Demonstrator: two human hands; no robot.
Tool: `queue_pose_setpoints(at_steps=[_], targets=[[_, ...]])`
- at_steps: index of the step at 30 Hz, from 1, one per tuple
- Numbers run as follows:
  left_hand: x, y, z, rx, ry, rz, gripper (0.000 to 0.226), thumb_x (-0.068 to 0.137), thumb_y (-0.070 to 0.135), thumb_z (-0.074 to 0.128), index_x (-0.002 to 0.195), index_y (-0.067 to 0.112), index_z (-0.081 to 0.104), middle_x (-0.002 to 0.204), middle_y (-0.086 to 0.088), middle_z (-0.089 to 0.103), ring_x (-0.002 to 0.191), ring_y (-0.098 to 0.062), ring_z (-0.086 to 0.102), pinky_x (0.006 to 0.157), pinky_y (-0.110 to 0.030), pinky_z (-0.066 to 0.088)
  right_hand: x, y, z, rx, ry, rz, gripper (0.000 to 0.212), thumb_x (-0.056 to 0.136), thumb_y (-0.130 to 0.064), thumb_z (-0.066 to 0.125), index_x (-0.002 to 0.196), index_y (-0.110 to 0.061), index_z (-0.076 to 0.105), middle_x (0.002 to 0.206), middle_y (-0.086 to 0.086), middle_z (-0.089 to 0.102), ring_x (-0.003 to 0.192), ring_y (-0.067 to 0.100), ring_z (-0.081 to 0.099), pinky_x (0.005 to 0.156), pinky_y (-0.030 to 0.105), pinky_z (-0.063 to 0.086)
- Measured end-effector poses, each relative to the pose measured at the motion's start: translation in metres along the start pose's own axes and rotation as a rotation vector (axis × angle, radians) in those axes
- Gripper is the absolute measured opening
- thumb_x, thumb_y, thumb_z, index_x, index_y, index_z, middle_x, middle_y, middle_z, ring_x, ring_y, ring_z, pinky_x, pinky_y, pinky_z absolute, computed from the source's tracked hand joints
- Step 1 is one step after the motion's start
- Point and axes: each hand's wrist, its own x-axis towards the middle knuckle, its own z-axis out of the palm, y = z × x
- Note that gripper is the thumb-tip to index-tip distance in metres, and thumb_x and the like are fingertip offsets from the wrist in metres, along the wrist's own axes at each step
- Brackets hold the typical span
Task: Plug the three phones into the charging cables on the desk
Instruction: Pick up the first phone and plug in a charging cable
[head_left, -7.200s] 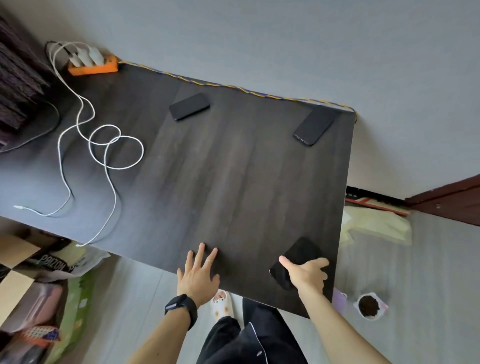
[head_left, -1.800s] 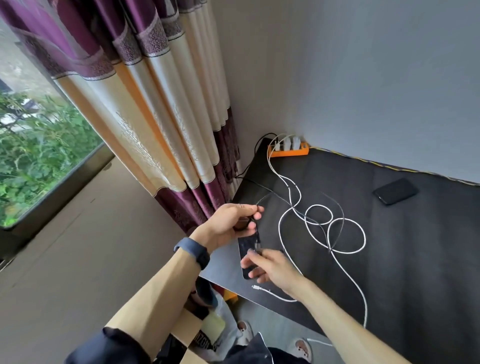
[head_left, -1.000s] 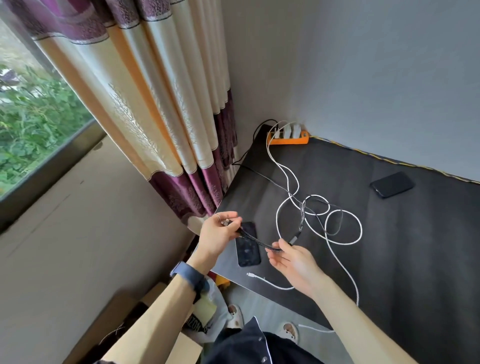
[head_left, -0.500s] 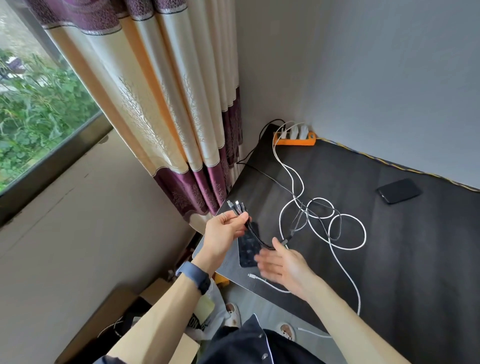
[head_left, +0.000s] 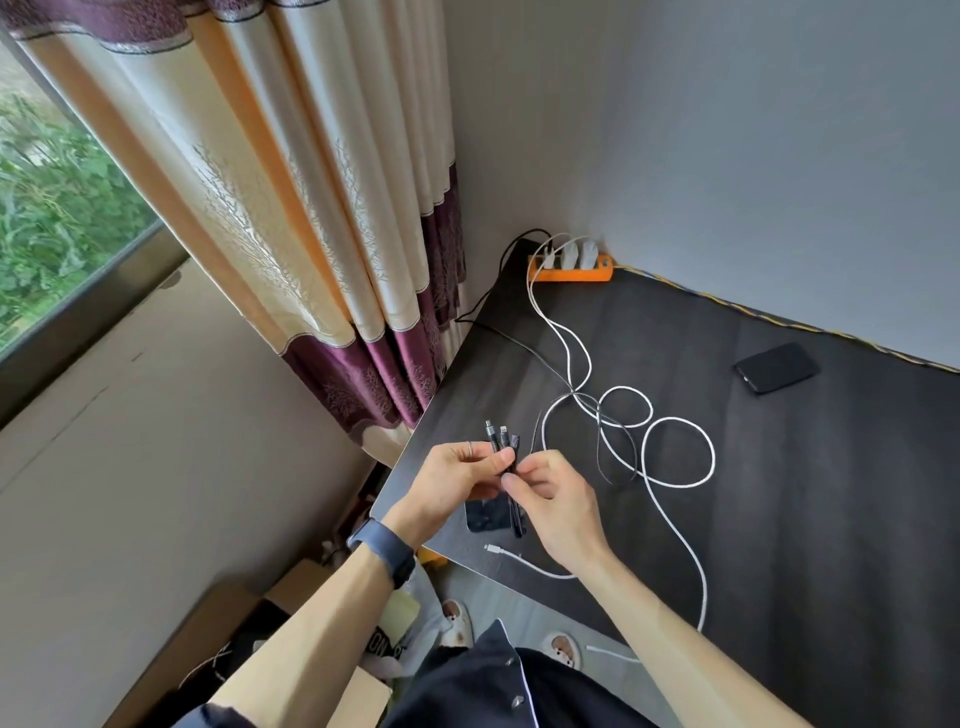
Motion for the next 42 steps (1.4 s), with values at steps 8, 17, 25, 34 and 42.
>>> queue_pose_setpoints(at_steps=[8,17,25,34,42], targets=[[0.006,-0.002,0.000,0.115,-0.040,-0.056,0.007,0.088,0.025,0.072,0.081,0.027,0.070,0.087,-0.006,0.075,0.076,-0.018,0.070,0.073,-0.031,0.049,-0.007,0.017,-0.007,-0.152,0.066,-0.109,0.010,0.093,-0.023,0.065,0.100,-0.030,0.061,0.084,-0.014,0.072,0.080,0.004,0.069,0.072,0.015,0.051],[0.028,-0.101,-0.030,0.440,0.229,-0.452,0.037,0.079,0.021,0.059,0.114,0.013,0.047,0.096,-0.014,0.075,0.074,-0.027,0.071,0.057,-0.028,0.053,-0.021,0.076,-0.016,-0.120,0.189,0.323,0.015,0.102,-0.014,0.046,0.107,-0.020,0.059,0.094,0.002,0.071,0.078,0.009,0.071,0.076,0.036,0.060],[0.072,-0.101,-0.023,0.826,0.375,-0.398,0.067,0.083,0.047,0.066,0.129,0.004,0.043,0.133,-0.023,0.044,0.125,-0.044,0.042,0.106,-0.047,0.037,-0.028,0.094,0.012,0.322,0.173,0.641,0.008,0.103,-0.009,0.049,0.099,-0.009,0.057,0.087,0.010,0.063,0.076,0.025,0.066,0.069,0.035,0.055],[0.114,-0.106,0.017,0.969,0.435,-0.380,0.120,0.062,0.052,0.083,0.150,0.010,0.013,0.139,-0.013,0.028,0.125,-0.039,0.037,0.091,-0.052,0.047,-0.024,0.095,0.036,0.121,0.087,0.489,0.009,0.098,-0.027,0.058,0.091,-0.021,0.060,0.076,0.002,0.074,0.075,0.016,0.074,0.081,0.037,0.057],[0.085,-0.061,-0.037,-0.163,0.208,-0.527,0.036,0.075,0.027,0.077,0.098,0.007,0.059,0.071,-0.008,0.060,0.059,-0.022,0.056,0.049,-0.025,0.042,-0.024,0.056,0.036,0.071,0.129,0.345,0.012,0.101,-0.026,0.053,0.094,-0.019,0.058,0.074,0.000,0.064,0.063,0.009,0.064,0.061,0.015,0.045]])
